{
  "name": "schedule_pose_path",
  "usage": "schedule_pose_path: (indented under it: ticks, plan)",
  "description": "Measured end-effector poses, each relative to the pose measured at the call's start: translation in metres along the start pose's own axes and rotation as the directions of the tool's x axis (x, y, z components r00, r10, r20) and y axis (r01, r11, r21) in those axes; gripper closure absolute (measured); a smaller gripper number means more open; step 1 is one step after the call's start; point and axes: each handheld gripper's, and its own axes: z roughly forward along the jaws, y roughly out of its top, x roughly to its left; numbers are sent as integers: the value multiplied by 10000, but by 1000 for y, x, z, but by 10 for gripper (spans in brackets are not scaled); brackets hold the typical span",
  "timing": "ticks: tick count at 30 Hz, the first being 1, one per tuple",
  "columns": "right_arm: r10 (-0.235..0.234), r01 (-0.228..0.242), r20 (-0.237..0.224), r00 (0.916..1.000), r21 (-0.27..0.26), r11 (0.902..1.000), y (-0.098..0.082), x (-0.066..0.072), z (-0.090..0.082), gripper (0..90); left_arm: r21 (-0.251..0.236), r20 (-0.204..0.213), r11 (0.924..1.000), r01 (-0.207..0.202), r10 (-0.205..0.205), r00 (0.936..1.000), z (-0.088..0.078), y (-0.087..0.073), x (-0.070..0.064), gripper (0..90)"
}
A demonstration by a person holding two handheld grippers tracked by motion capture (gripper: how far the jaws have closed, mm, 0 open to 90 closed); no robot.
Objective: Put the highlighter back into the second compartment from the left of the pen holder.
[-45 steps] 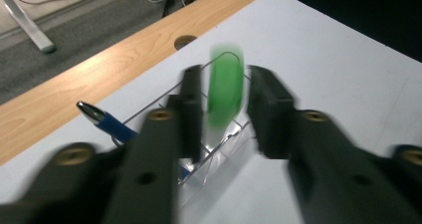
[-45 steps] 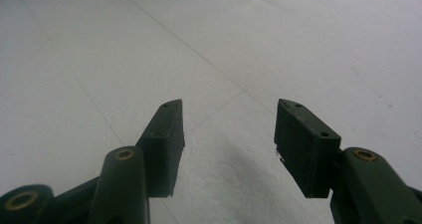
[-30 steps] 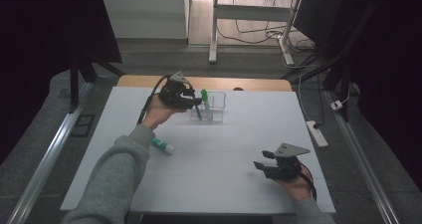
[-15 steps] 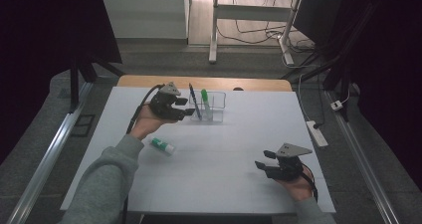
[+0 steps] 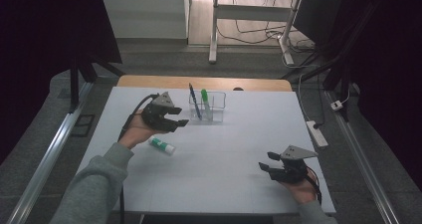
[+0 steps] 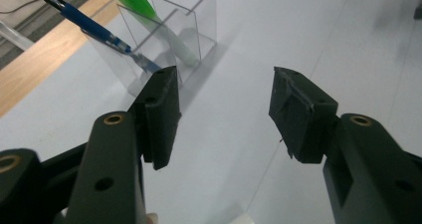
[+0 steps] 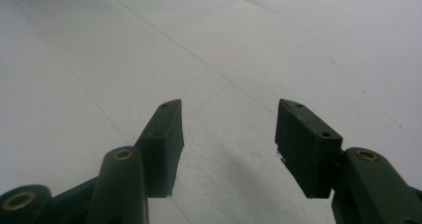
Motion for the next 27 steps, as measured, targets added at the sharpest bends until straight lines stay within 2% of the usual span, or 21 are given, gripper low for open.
schedule_pose_path:
  ticks: [15, 20, 22, 27]
  plan:
    - [-137, 137, 51, 9999, 60, 9999, 0, 0, -1, 435, 744, 216, 9963, -437, 422, 9989, -6, -16, -2, 373]
    - [-160, 159, 46, 9999, 100, 9998, 0, 0, 0, 430, 1139, 383, 9909, -713, 674, 9970, -8, -19, -3, 346]
    - [-188, 188, 19, 9998, 153, 9997, 0, 0, 0, 429, 1231, 591, 9886, -867, 799, 9950, -10, -21, -4, 339]
    - [-162, 163, -24, 9999, 230, 9996, -1, 0, 3, 421, 1493, 730, 9805, -1277, 1178, 9903, -14, -25, -6, 333]
